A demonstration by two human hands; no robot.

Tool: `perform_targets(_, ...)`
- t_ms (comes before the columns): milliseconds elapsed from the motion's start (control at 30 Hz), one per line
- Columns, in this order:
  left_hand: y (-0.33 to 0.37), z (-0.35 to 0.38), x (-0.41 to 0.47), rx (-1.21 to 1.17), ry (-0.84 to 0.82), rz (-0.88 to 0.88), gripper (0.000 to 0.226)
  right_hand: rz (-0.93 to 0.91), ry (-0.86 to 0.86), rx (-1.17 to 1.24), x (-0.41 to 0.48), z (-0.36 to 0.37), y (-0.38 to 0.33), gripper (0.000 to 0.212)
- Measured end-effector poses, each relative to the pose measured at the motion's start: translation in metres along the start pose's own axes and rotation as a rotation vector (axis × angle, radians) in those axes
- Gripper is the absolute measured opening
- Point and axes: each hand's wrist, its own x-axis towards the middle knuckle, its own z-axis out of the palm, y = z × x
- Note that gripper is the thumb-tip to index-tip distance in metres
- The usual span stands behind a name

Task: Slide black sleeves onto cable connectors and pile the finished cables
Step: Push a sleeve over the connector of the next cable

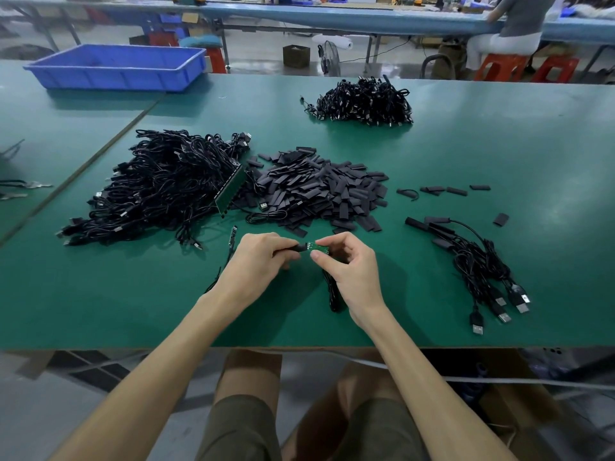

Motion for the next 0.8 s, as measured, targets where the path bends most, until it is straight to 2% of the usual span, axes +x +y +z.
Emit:
perform_targets(133,0.0,-0.002,-0.001,-0.004,-0.041,-0.004,0.021,0.001,-0.012,-0.023,-0.001,0.0,0.0,0.017)
perform_targets(267,0.0,-0.004,-0.002,0.127,-0.059,0.071,0.025,0.011,-0.016,-0.027,-0.001,0.0,0.0,0.016)
perform_targets(800,0.006,-0.015,-0.009,0.301,-0.109,0.237,0.02,0.047,-0.069,-0.047,-0.001,-0.001,-0.003,0.016)
